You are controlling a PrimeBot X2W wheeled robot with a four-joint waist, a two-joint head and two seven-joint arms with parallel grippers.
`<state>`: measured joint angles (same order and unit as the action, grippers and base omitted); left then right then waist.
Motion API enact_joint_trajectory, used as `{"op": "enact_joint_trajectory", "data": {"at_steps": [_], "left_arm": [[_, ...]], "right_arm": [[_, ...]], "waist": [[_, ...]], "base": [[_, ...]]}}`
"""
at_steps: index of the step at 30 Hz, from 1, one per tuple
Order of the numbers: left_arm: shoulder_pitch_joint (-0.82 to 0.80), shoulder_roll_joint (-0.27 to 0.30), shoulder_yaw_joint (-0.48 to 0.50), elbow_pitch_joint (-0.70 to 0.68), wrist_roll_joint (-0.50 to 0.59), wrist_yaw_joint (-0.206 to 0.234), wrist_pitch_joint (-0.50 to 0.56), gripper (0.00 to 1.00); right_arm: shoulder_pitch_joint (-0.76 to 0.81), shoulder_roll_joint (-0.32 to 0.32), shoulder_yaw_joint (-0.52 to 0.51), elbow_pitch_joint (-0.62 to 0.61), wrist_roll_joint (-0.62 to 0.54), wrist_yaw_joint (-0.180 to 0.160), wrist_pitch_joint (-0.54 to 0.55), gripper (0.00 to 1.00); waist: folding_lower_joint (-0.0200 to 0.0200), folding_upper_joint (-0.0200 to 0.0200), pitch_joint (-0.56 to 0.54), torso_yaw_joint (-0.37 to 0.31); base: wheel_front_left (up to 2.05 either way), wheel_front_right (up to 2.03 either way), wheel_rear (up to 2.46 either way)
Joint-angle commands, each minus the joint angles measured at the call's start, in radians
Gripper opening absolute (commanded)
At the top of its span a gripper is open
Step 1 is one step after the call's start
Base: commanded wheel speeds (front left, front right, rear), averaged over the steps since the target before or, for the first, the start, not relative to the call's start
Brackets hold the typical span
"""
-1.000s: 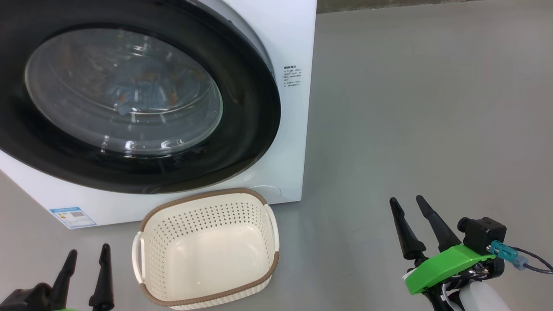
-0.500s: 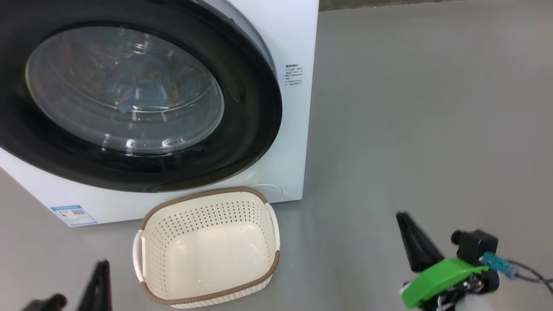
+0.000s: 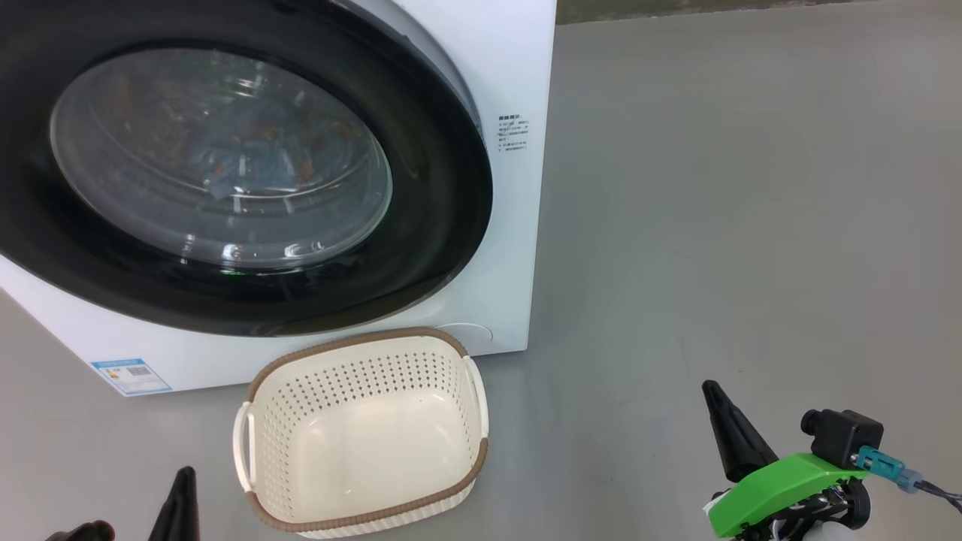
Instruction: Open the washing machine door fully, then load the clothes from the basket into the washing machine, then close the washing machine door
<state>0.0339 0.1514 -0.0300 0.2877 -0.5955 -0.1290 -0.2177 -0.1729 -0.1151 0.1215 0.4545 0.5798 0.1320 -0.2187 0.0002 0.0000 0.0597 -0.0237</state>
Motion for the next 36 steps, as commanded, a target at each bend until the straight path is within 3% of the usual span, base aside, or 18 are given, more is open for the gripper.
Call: {"op": "enact_joint_trajectory", "data": {"at_steps": [1,36], "left_arm": [[-0.029,0.015,0.016,-0.022,-0.020,0.000,0.008,0.00],[-0.065,-0.022,0.057,-0.028,-0.335,-0.001,0.111,0.00]], "right_arm": [[-0.016,0.000,-0.007,-0.030,0.027,0.000,0.006,0.00],[0.009,0.020,-0.079,-0.087,0.345,-0.001,0.110,0.00]], "waist": [[-0.0001,0.0000,-0.001,0.000],[-0.0002,0.0000,-0.018,0.008]], "base": [[0.00,0.00,0.00],[0.00,0.00,0.00]]}}
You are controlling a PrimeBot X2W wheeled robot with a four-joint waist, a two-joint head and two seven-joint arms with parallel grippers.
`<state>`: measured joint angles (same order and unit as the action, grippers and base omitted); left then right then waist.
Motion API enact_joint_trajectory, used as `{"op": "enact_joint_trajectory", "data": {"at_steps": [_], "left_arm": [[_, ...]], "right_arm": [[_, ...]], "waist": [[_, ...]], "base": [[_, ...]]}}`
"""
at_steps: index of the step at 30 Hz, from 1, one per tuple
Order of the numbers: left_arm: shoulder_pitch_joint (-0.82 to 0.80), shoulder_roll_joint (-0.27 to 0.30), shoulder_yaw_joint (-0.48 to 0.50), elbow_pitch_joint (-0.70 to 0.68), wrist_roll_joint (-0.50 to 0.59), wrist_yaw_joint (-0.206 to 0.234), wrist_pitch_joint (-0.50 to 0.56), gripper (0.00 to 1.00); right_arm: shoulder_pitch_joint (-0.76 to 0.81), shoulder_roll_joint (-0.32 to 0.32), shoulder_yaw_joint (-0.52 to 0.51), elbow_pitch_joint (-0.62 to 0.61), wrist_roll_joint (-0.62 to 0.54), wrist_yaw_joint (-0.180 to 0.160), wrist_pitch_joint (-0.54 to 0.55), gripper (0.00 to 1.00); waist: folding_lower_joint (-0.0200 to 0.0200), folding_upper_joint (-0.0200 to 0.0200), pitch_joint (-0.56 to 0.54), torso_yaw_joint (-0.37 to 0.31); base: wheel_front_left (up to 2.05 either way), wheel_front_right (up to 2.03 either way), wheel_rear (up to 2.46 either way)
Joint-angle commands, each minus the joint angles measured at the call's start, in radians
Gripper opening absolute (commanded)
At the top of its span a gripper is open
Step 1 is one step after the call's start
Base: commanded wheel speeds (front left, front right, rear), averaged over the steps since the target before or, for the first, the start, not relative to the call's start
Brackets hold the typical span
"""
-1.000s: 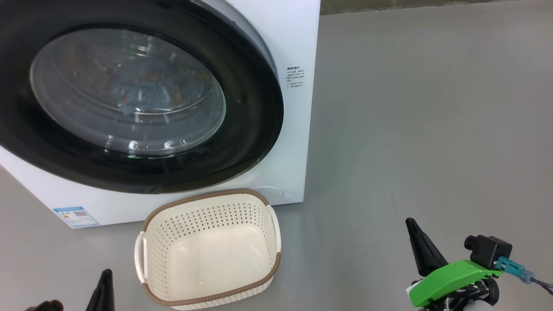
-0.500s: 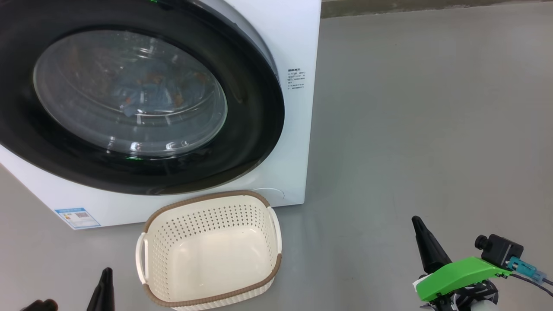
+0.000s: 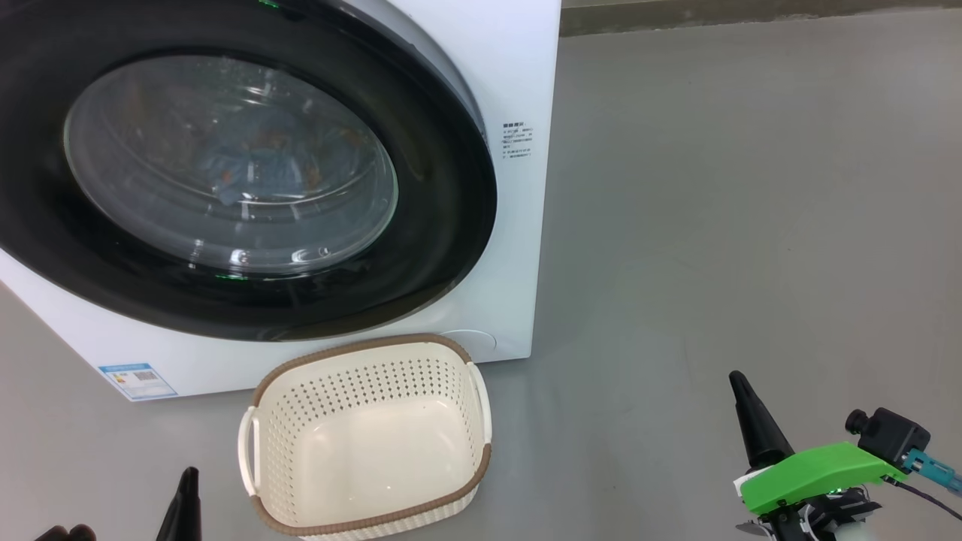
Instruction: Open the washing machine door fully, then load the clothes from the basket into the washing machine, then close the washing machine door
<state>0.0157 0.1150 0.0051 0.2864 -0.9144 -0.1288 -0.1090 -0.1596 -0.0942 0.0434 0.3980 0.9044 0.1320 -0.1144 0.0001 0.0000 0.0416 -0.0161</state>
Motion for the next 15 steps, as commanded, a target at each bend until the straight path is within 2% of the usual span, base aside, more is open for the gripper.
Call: {"op": "enact_joint_trajectory", "data": {"at_steps": [1,15], "left_arm": [[-0.048,0.013,0.023,-0.027,-0.026,-0.001,0.005,0.00],[-0.061,0.000,0.038,-0.029,-0.143,-0.001,0.043,0.00]], "right_arm": [[-0.003,0.000,-0.003,-0.032,0.030,-0.001,0.009,0.00],[0.006,0.007,-0.030,-0.053,0.148,-0.001,0.047,0.00]], "waist": [[-0.0001,0.0000,-0.001,0.000],[-0.0001,0.0000,-0.007,0.003]], "base": [[0.00,0.00,0.00],[0.00,0.00,0.00]]}}
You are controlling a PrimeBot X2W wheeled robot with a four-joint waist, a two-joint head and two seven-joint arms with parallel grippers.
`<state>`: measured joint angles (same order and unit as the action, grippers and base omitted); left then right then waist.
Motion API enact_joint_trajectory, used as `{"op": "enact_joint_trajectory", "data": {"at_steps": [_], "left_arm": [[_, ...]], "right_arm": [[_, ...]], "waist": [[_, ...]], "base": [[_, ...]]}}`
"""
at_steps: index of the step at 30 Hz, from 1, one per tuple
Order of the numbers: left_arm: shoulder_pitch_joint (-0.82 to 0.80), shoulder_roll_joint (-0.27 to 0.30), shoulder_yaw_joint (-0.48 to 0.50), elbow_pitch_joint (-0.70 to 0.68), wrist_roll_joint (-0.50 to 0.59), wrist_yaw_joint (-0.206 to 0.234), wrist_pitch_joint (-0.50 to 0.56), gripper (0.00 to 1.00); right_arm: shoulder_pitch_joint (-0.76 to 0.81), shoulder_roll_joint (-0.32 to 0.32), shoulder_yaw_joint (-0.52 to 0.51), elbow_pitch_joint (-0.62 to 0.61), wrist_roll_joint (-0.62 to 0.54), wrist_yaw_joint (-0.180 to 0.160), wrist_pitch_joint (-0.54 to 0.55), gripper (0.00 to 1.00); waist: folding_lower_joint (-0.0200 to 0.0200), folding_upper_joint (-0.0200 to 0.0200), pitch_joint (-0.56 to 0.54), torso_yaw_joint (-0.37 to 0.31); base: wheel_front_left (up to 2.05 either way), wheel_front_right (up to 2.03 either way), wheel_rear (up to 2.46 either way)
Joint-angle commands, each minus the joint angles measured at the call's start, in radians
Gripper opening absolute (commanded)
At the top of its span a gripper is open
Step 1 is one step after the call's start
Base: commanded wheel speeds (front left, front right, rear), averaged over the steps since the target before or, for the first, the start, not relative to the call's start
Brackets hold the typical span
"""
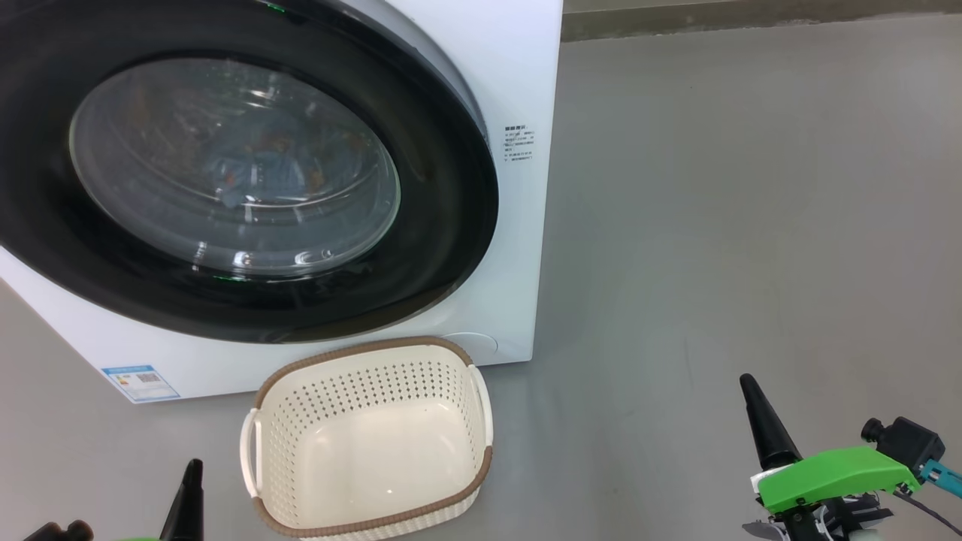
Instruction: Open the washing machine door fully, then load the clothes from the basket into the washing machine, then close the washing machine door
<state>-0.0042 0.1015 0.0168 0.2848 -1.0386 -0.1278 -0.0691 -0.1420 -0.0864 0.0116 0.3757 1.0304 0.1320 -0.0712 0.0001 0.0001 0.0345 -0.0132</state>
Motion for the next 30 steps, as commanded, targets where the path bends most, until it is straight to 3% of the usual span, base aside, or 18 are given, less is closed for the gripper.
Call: {"op": "enact_joint_trajectory", "data": {"at_steps": [1,30], "left_arm": [[-0.042,0.012,0.028,-0.028,-0.027,-0.002,0.006,0.00],[-0.073,-0.019,0.063,-0.034,-0.298,-0.002,0.095,0.00]], "right_arm": [[-0.010,0.000,-0.001,-0.033,0.031,-0.001,0.007,0.00],[0.012,0.018,-0.063,-0.082,0.304,-0.001,0.096,0.00]], "waist": [[-0.0001,-0.0001,-0.001,0.000],[-0.0001,-0.0001,-0.016,0.007]], "base": [[0.00,0.00,0.00],[0.00,0.00,0.00]]}}
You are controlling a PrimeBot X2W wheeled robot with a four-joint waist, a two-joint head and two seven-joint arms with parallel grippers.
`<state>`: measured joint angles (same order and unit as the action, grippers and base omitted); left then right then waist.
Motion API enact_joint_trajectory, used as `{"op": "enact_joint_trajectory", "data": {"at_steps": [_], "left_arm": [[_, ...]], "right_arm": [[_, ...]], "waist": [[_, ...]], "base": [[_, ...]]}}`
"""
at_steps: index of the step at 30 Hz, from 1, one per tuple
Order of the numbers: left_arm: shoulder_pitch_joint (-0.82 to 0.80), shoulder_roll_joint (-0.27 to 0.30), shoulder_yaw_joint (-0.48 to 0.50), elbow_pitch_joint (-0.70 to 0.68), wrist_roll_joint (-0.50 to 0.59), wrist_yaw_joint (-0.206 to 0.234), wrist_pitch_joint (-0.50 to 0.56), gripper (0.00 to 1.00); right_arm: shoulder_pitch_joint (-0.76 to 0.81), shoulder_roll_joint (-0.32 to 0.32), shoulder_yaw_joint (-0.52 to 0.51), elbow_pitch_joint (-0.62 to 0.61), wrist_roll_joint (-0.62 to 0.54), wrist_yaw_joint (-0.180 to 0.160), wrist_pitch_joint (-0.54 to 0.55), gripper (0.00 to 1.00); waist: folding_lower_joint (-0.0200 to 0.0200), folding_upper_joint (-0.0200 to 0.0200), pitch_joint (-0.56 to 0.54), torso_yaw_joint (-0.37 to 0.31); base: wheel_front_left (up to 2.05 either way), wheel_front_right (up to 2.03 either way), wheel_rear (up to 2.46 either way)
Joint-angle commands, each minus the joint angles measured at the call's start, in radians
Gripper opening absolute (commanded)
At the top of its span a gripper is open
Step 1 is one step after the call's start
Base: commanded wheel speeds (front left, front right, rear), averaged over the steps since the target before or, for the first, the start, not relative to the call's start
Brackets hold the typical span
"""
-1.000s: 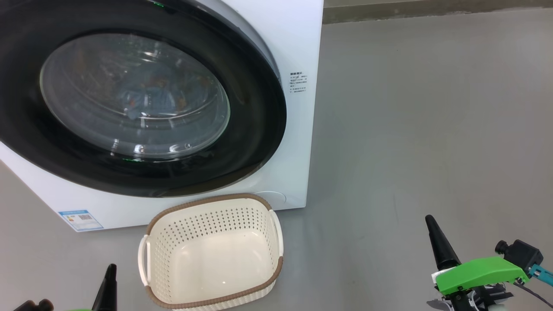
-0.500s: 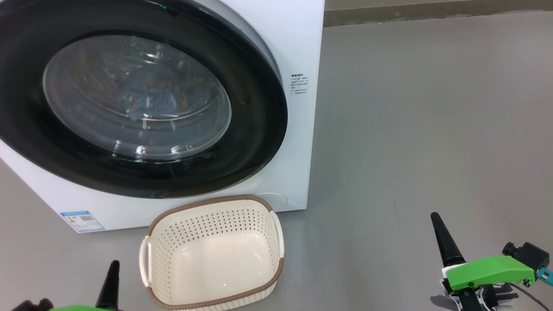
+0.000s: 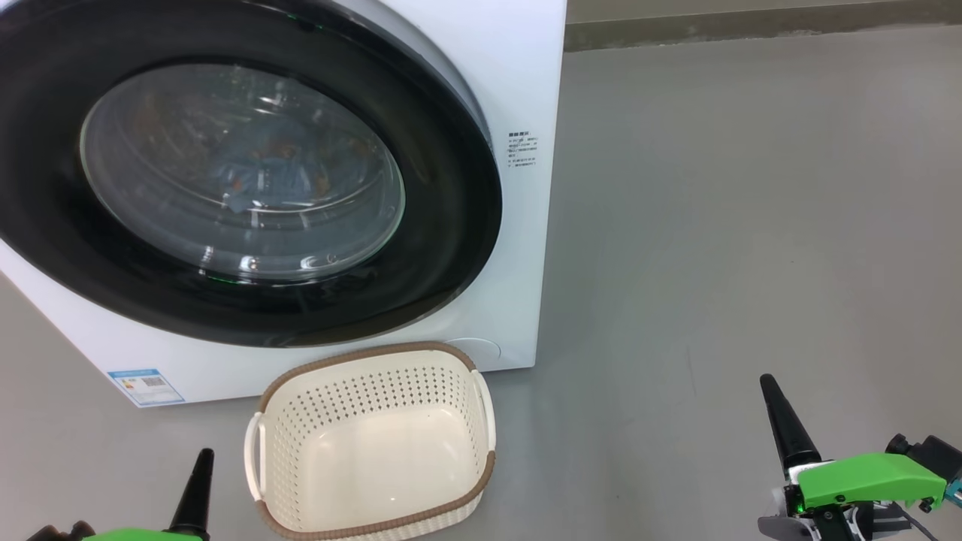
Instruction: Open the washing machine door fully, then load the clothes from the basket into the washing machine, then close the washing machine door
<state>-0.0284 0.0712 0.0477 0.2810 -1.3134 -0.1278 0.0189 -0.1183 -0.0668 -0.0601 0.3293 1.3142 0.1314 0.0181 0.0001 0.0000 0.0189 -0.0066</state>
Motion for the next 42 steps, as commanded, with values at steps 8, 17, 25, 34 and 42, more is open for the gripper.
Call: {"op": "enact_joint_trajectory", "data": {"at_steps": [8,17,25,34,42], "left_arm": [[-0.056,0.003,0.040,-0.032,-0.087,-0.003,0.027,0.00],[-0.065,-0.006,0.051,-0.033,-0.167,-0.003,0.054,0.00],[-0.073,-0.014,0.060,-0.035,-0.239,-0.003,0.077,0.00],[-0.080,-0.021,0.067,-0.036,-0.294,-0.003,0.095,0.00],[-0.080,-0.021,0.067,-0.036,-0.294,-0.003,0.095,0.00]], "right_arm": [[-0.007,0.003,-0.006,-0.047,0.084,-0.001,0.027,0.00],[0.000,0.008,-0.025,-0.062,0.166,-0.001,0.054,0.00],[0.006,0.013,-0.042,-0.075,0.238,-0.001,0.078,0.00],[0.010,0.016,-0.054,-0.085,0.294,-0.001,0.096,0.00],[0.010,0.016,-0.054,-0.085,0.294,-0.001,0.096,0.00]], "waist": [[-0.0001,0.0000,-0.004,0.002],[-0.0001,0.0000,-0.009,0.004],[-0.0001,0.0000,-0.013,0.005],[-0.0001,0.0000,-0.016,0.007],[-0.0001,0.0000,-0.016,0.007]], "base": [[0.00,0.00,0.00],[0.00,0.00,0.00],[0.00,0.00,0.00],[0.00,0.00,0.00],[0.00,0.00,0.00]]}}
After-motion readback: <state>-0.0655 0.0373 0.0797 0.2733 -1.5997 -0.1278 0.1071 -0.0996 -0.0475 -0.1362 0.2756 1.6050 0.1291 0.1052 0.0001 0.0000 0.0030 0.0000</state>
